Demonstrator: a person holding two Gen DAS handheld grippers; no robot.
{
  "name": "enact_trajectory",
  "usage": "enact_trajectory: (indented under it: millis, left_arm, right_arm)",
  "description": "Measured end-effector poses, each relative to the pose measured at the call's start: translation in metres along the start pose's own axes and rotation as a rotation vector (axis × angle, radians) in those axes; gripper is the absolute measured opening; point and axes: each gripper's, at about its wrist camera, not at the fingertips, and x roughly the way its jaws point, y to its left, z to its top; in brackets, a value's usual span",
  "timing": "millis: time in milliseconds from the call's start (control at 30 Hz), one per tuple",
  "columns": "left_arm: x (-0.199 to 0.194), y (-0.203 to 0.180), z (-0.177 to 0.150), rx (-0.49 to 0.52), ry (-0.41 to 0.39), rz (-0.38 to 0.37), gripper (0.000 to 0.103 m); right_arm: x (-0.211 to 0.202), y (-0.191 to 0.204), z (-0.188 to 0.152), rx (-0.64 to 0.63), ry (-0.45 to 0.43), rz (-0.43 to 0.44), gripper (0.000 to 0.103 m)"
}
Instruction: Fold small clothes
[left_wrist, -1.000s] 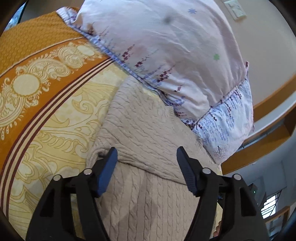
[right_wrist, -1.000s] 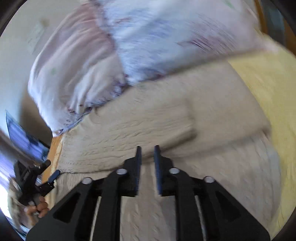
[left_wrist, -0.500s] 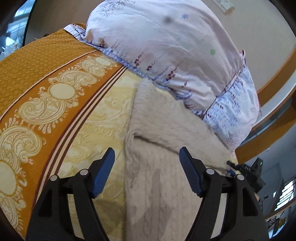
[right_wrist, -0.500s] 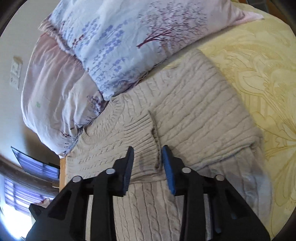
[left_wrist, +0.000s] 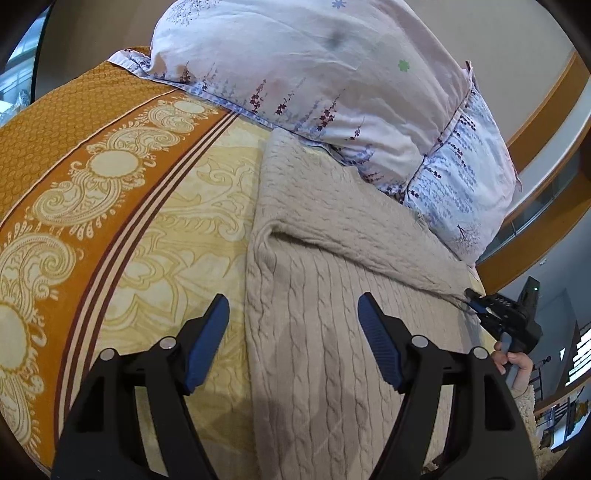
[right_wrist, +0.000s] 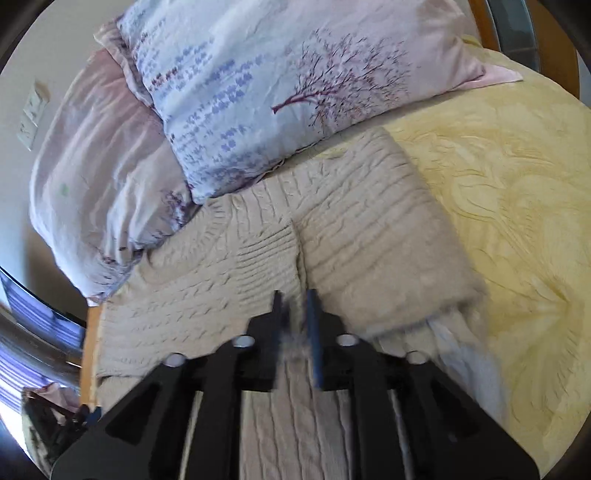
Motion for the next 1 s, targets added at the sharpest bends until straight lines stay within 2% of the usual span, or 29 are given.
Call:
enact_trajectory:
  millis: [33, 100, 267, 400, 500, 600, 700, 800, 900, 1000]
  left_arm:
    - [-0.001, 0.0, -0.001, 0.004, 0.001, -0.004, 0.072]
    - [-0.004, -0.001, -0.005, 0.013, 0.005, -0.01, 0.072]
    - [-0.011, -0.001, -0.018, 0.026, 0.027, -0.041, 0.069]
    - [-0.016, 0.001, -0.029, 0.007, 0.049, -0.11, 0.061]
    - [-0.019, 0.003, -0.042, -0.006, 0.066, -0.17, 0.053]
    - [-0.027, 0.001, -0.056, -0.001, 0.072, -0.24, 0.049]
    - [-0.036, 0.004, -0.07, -0.016, 0.076, -0.349, 0.048]
    - [-0.046, 0.008, -0.084, -0.019, 0.073, -0.419, 0.049]
    - [-0.053, 0.016, -0.101, -0.037, 0.087, -0.453, 0.049]
    - [-0.058, 0.021, -0.113, -0.05, 0.077, -0.482, 0.05]
  right_arm:
    - [-0.013, -0.004, -0.003, -0.001, -0.022, 0.021, 0.062]
    - [-0.035, -0.013, -0.01, -0.014, -0.047, 0.039, 0.064]
    - [-0.064, -0.047, -0.029, 0.024, -0.03, 0.025, 0.063]
    - [-0.072, -0.074, -0.048, 0.057, 0.032, 0.04, 0.047]
    - [-0.075, -0.086, -0.066, 0.075, 0.105, 0.134, 0.037]
    - [-0.08, -0.088, -0.086, 0.076, 0.155, 0.285, 0.037]
    - [-0.09, -0.091, -0.109, 0.041, 0.179, 0.434, 0.035]
    - [-0.1, -0.097, -0.126, 0.019, 0.199, 0.517, 0.036]
    - [-0.103, -0.106, -0.141, 0.012, 0.239, 0.544, 0.036]
    - [-0.104, -0.112, -0.148, 0.025, 0.243, 0.59, 0.036]
